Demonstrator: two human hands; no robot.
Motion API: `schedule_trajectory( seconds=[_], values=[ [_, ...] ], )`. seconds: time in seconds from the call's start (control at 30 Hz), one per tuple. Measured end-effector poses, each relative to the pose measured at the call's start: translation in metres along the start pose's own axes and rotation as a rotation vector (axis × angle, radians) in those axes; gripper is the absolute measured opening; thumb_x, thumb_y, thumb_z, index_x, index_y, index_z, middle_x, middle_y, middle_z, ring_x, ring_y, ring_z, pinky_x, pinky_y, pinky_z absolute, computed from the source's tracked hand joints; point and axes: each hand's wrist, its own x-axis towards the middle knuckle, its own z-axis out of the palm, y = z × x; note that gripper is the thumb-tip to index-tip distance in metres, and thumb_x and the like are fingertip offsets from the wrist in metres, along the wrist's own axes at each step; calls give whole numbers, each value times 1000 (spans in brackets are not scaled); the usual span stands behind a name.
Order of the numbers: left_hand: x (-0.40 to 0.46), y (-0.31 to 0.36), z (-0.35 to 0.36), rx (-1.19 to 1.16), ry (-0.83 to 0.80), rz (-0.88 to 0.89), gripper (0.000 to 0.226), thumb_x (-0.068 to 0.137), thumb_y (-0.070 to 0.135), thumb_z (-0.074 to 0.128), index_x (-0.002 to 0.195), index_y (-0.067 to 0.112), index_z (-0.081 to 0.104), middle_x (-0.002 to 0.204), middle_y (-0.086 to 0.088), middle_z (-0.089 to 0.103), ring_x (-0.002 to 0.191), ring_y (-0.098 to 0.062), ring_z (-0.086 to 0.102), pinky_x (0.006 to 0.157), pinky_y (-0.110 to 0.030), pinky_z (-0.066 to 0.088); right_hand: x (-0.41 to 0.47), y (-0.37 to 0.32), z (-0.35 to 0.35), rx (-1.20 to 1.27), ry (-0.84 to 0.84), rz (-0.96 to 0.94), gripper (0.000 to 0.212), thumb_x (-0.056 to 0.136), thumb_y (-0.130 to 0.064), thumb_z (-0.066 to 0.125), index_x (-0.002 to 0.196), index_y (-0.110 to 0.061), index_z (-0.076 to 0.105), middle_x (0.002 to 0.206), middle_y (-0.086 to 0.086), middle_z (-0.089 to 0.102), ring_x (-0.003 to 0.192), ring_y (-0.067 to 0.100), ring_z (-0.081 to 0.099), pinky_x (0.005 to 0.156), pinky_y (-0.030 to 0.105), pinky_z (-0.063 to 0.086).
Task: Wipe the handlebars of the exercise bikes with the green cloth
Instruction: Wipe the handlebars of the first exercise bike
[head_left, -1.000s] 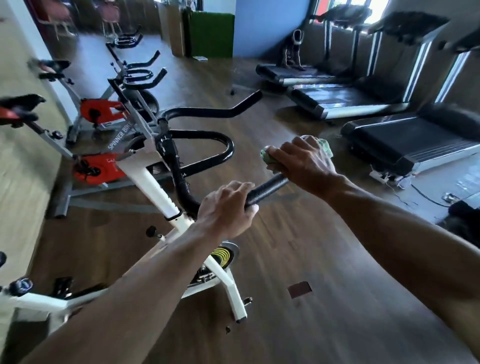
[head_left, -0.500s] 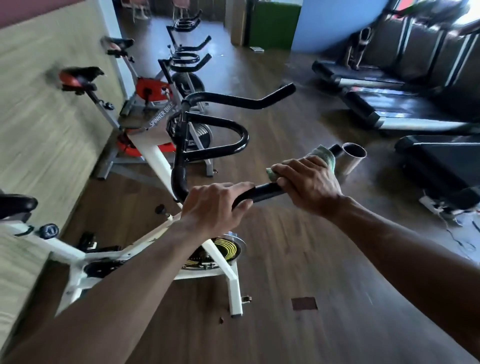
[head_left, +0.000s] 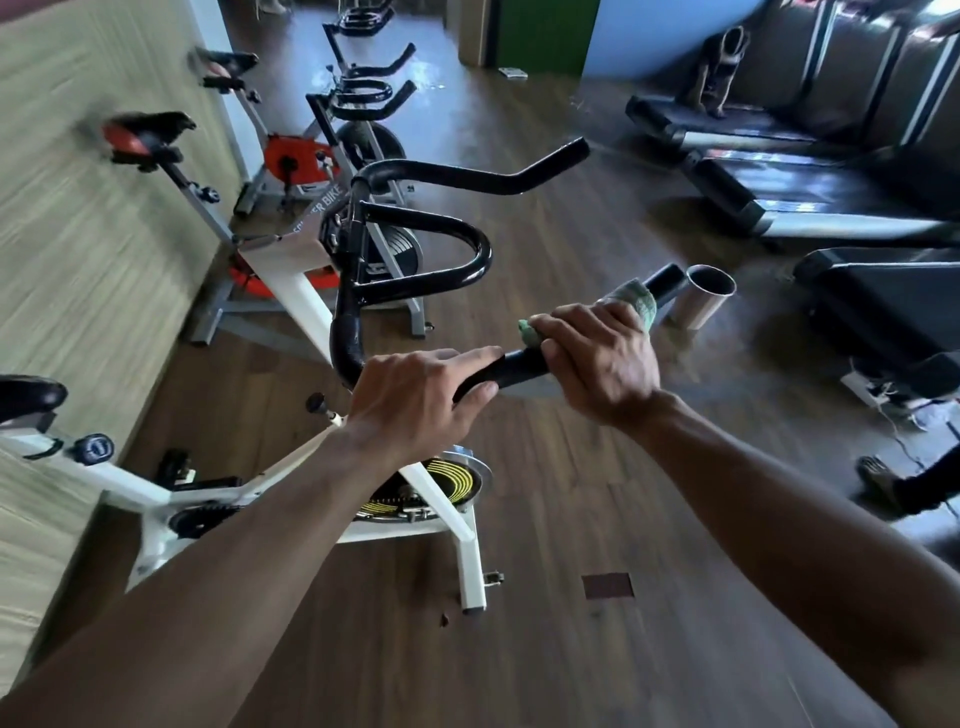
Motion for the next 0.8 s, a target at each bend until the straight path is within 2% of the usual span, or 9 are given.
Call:
schedule_trajectory(
  seconds=[0.13, 0.23, 0.37, 0.53, 0.63, 0.7, 0.8],
  values=[
    [0, -1, 0, -7, 9, -1, 49, 94, 58, 34, 140, 45, 45, 119, 14, 69, 100, -18, 68, 77, -34, 50, 6, 33, -15, -114, 7, -114, 28, 102, -31, 47, 110, -17, 70, 101, 3, 71, 88, 28, 67, 84, 43, 47],
    [0, -1, 1, -16, 4, -8, 50, 93, 60, 33, 139, 46, 45, 121, 15, 67, 102, -18, 68, 76, -34, 49, 6, 37, -15, -192, 74, -14, 26, 101, -33, 49, 103, -19, 71, 95, 2, 70, 87, 28, 66, 89, 44, 45],
    [0, -1, 3, -7, 10, -11, 49, 92, 60, 33, 139, 48, 44, 122, 17, 67, 103, -18, 67, 77, -36, 51, -1, 0, 3, -96, 80, 85, 27, 101, -33, 47, 106, -20, 70, 98, 1, 69, 91, 27, 65, 91, 44, 42],
    [-1, -2, 2, -21, 21, 18, 47, 94, 58, 36, 139, 47, 45, 118, 16, 68, 99, -18, 68, 74, -35, 51, 0, 23, -9, -127, 45, -43, 27, 101, -33, 48, 110, -19, 69, 99, 3, 69, 91, 28, 65, 91, 44, 43],
    [-1, -2, 2, -35, 17, 9, 48, 93, 59, 35, 139, 48, 45, 116, 16, 69, 99, -17, 68, 75, -36, 53, 6, 38, -15, -190, 111, 30, 26, 101, -33, 50, 104, -20, 71, 94, 3, 69, 90, 29, 64, 94, 45, 42],
    [-2, -2, 3, -42, 18, -2, 48, 92, 59, 36, 138, 49, 46, 116, 17, 69, 100, -17, 67, 76, -37, 54, 3, 24, -8, -164, 139, 108, 26, 100, -35, 49, 103, -22, 72, 94, 2, 68, 91, 29, 63, 95, 45, 40],
    [-1, 0, 3, -44, 24, -7, 47, 90, 59, 37, 136, 49, 48, 117, 17, 68, 102, -19, 67, 76, -37, 53, -8, -7, 8, -58, 128, 160, 28, 101, -36, 47, 110, -24, 71, 103, 1, 67, 98, 28, 62, 98, 45, 37]
  ],
)
